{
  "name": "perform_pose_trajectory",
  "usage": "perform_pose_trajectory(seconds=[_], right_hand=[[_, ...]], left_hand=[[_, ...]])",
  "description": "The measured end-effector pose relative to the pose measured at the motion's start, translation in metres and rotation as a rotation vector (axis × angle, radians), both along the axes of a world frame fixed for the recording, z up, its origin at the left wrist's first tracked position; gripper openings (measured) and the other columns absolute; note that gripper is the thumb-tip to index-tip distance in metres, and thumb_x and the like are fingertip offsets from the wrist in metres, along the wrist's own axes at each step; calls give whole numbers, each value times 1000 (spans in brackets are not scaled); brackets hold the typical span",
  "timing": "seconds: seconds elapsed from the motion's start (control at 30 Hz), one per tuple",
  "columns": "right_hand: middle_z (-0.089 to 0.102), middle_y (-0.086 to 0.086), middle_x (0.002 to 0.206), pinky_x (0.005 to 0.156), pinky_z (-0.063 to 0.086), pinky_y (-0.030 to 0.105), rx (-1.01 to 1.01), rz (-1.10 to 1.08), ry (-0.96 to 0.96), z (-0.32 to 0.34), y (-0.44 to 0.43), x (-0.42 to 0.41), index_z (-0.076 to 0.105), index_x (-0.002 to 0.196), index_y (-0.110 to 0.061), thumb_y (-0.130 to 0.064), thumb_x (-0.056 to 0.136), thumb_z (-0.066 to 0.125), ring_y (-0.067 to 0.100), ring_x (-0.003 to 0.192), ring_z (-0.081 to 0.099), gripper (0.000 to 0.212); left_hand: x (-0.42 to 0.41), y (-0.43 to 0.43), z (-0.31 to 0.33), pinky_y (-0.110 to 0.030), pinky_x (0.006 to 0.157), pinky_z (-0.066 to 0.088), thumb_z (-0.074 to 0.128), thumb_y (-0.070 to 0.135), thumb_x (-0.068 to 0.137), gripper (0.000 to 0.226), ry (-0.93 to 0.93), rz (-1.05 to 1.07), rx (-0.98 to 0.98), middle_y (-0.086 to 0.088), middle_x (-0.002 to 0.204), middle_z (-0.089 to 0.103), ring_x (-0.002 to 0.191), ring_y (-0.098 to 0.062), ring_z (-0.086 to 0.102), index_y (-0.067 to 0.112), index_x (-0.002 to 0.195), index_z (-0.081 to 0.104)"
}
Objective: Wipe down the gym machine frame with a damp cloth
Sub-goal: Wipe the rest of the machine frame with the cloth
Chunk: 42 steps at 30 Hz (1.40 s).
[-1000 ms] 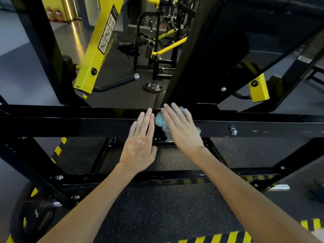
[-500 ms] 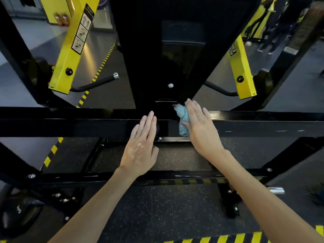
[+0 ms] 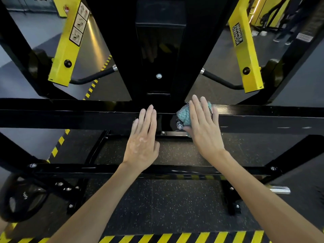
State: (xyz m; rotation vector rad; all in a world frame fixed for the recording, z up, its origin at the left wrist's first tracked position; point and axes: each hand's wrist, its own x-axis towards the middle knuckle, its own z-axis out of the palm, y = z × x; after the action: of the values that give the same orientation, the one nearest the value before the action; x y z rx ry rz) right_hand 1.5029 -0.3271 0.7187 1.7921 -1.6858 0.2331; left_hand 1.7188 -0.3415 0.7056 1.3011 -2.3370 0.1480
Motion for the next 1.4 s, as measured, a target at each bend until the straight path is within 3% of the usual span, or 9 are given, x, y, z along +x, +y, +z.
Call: perform_pose_trajectory(seconds=[0.2, 0.4, 0.53, 0.63, 0.77, 0.97, 1.07, 1.2, 1.4], right_hand=[[14, 11, 163, 118, 16, 52, 28, 52, 78, 4, 3, -24, 9, 156, -5, -48, 98, 48, 24, 151, 13, 82], [9, 10, 164, 119, 0, 51, 9, -116, -92, -6, 27, -80, 7, 156, -7, -51, 96, 37, 21, 151, -2, 80], [16, 15, 162, 119, 4, 49, -24, -64, -92, -2, 17, -56, 18, 153, -2, -45, 98, 50, 30, 150, 8, 77], [20, 13, 161, 118, 9, 49, -27, 34, 6, 3, 3, -28, 19, 153, -4, -48, 97, 41, 28, 149, 13, 75], [19, 10, 162, 118, 13, 48, 3, 48, 75, 6, -1, -27, 14, 155, -7, -51, 98, 40, 23, 150, 17, 77], [9, 10, 164, 119, 4, 50, 8, -116, -32, -3, 30, -100, 4, 156, -7, -52, 100, 26, 21, 152, 1, 75], [14, 14, 163, 119, 4, 50, -11, -117, -39, -5, 29, -104, 10, 154, -2, -48, 100, 28, 28, 151, 5, 73], [14, 15, 162, 118, 8, 51, -35, 15, 51, -5, 15, -75, 7, 154, 0, -46, 101, 40, 32, 150, 9, 77], [-4, 13, 163, 115, 12, 51, -31, 162, 194, -5, -5, -47, -12, 154, -5, -52, 103, 23, 25, 151, 8, 77]], left_hand=[[-7, -8, -4, -43, 122, 14, 53, 20, 91, 80, -15, 19, -76, -17, 164, 9, 152, -33, 8, -1, 155, 11], [-23, -14, -7, -44, 118, 21, 54, 47, 95, 82, 35, 63, -122, -16, 161, 24, 149, -35, 19, -1, 152, 22], [-30, -16, -7, -45, 118, 22, 63, 47, 89, 87, 39, 68, -147, -16, 160, 26, 148, -34, 20, -1, 151, 24], [-34, -17, -8, -48, 118, 24, 65, 49, 89, 92, 20, 86, -142, -17, 160, 23, 149, -35, 17, -2, 152, 20], [-41, -16, -9, -50, 118, 19, 51, 55, 96, 88, 19, 101, -138, -20, 160, 20, 149, -39, 14, -4, 152, 19], [-63, -11, -9, -48, 120, 19, 38, 53, 101, 78, 31, 21, -127, -18, 160, 22, 150, -35, 16, -3, 152, 22], [-65, -10, -11, -49, 120, 21, 42, 50, 101, 77, 39, 41, -137, -20, 158, 25, 149, -35, 18, -4, 152, 22], [-71, -4, -9, -50, 121, 22, 51, 46, 98, 81, 58, 72, -134, -22, 158, 24, 150, -37, 16, -6, 152, 21], [-70, 1, -3, -47, 122, 21, 44, 45, 96, 79, -16, 129, -133, -21, 158, 24, 150, -35, 16, -5, 152, 21]])
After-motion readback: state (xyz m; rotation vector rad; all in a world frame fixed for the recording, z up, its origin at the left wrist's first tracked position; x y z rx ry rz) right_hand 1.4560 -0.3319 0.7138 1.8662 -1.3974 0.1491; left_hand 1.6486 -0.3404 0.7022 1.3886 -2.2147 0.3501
